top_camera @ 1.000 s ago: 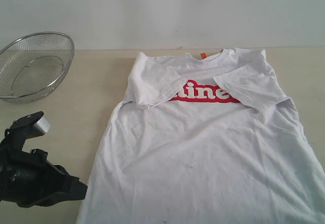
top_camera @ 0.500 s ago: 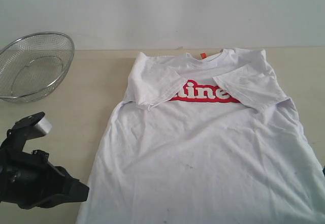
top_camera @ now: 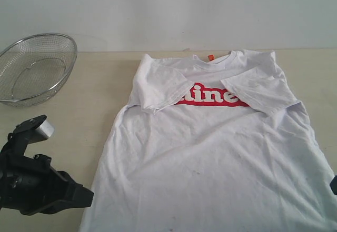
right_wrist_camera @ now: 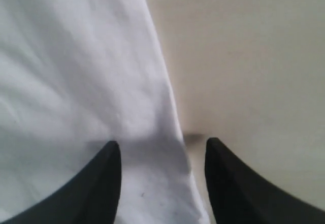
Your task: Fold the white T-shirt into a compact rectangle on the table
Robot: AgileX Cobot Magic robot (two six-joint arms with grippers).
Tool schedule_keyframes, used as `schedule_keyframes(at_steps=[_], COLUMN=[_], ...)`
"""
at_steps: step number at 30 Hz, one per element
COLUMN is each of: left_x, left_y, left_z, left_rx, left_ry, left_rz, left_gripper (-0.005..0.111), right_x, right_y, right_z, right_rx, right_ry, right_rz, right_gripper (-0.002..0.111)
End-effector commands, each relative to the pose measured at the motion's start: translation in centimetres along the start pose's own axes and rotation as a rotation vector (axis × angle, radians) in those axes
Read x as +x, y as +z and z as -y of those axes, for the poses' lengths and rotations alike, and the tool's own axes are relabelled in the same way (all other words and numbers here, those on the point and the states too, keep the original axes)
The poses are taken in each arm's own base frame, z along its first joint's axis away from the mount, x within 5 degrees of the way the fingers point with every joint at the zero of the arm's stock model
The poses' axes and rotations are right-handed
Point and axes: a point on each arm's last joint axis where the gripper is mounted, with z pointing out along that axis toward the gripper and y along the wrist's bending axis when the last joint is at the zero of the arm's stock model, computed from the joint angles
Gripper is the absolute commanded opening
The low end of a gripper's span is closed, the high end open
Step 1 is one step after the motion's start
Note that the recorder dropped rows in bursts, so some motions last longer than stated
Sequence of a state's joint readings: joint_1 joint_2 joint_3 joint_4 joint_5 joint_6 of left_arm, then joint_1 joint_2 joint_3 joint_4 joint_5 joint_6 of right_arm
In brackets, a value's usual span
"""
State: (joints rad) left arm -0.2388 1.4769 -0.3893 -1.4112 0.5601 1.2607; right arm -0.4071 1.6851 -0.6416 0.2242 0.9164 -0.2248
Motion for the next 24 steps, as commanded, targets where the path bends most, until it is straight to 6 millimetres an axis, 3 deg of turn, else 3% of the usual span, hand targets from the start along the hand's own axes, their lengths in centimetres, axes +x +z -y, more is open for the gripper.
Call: schedule_keyframes(at_steps=[1, 11, 20, 24], left_x=[0.0, 0.0, 0.0, 0.0], left_y=[0.0, 0.0, 0.0, 0.0], left_z=[0.3, 0.3, 0.4, 0.4], left_rx=[0.019, 0.021, 0.028, 0.028], left_ry=[0.014, 0.018, 0.021, 0.021], left_rz=[0.007, 0.014, 0.013, 0.012], left_gripper=[0.005, 0.005, 0.005, 0.005], right_x=[0.8, 0.9, 0.9, 0.7], right_y=[0.8, 1.3, 1.2, 2.1], right_z=[0.0, -0.7, 0.2, -0.5], right_rx=[-0.015, -0.104, 0.005, -0.105], right_ry=[0.008, -0.011, 0.054, 0.009], right_rz=[-0.025, 0.006, -0.009, -0.053], right_gripper=[0.045, 0.045, 0.045, 0.045])
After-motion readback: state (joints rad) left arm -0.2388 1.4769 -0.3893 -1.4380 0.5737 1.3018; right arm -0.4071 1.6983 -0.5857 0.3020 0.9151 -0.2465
